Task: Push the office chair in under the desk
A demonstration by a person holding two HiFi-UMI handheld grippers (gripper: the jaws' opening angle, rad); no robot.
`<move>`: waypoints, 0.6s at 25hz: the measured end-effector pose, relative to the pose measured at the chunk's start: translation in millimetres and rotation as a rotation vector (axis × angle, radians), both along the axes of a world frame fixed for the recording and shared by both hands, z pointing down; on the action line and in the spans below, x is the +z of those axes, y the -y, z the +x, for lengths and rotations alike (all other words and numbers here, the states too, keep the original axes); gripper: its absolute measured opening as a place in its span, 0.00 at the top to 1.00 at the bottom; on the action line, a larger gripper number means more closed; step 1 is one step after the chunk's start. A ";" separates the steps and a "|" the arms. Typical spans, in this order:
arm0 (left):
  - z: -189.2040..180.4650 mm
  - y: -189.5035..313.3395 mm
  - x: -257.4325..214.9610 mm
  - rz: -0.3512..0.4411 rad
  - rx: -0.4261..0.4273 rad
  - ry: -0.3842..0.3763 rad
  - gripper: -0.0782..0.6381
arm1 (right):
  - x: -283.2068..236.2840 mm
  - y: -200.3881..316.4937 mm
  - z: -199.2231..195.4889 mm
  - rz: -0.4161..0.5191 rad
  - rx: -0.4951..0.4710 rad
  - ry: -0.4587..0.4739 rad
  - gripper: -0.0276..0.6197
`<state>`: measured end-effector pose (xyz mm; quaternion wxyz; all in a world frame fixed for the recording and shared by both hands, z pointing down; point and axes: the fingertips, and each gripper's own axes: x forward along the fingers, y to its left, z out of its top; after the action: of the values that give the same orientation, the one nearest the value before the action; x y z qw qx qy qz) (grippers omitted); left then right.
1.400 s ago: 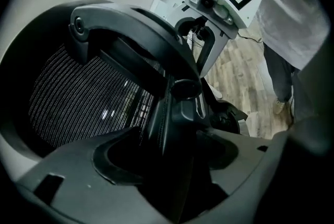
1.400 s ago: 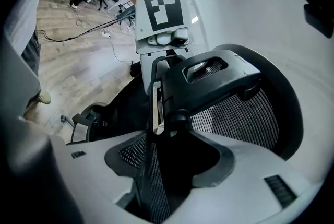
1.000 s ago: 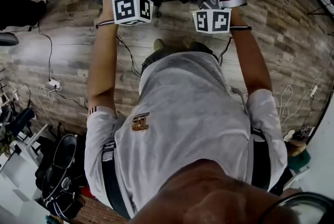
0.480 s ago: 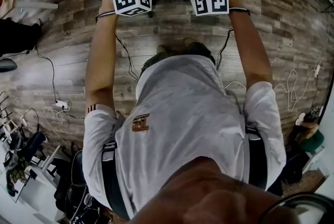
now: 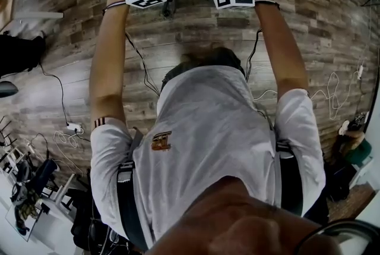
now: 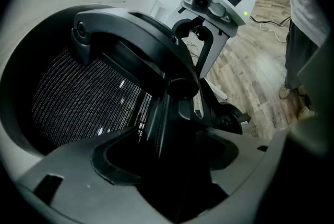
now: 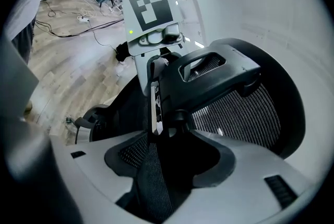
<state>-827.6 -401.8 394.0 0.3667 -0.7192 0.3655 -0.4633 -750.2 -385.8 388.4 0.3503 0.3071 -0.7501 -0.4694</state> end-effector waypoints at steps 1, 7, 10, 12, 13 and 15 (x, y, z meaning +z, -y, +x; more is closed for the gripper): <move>-1.6 3.4 -0.7 -0.001 0.005 0.000 0.40 | -0.8 3.1 -1.7 -0.001 0.005 0.000 0.58; -3.9 19.7 -7.4 0.008 0.025 -0.002 0.40 | -6.7 18.9 -4.4 -0.009 0.027 -0.008 0.57; -1.5 29.8 -6.8 0.006 0.022 0.002 0.40 | -6.1 28.5 -2.1 -0.011 0.034 -0.008 0.57; -1.1 36.8 -7.0 0.002 0.008 0.007 0.40 | -6.5 34.7 -1.5 -0.007 0.020 -0.007 0.57; -0.9 40.3 -7.2 0.000 0.002 0.009 0.40 | -7.0 37.8 -1.1 -0.004 0.015 -0.006 0.57; -1.3 48.0 -7.1 -0.004 -0.003 0.013 0.40 | -8.0 44.6 -1.3 -0.002 0.015 -0.004 0.57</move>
<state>-828.9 -449.8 386.9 0.3668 -0.7166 0.3632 -0.4691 -751.6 -430.4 380.5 0.3557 0.3116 -0.7474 -0.4667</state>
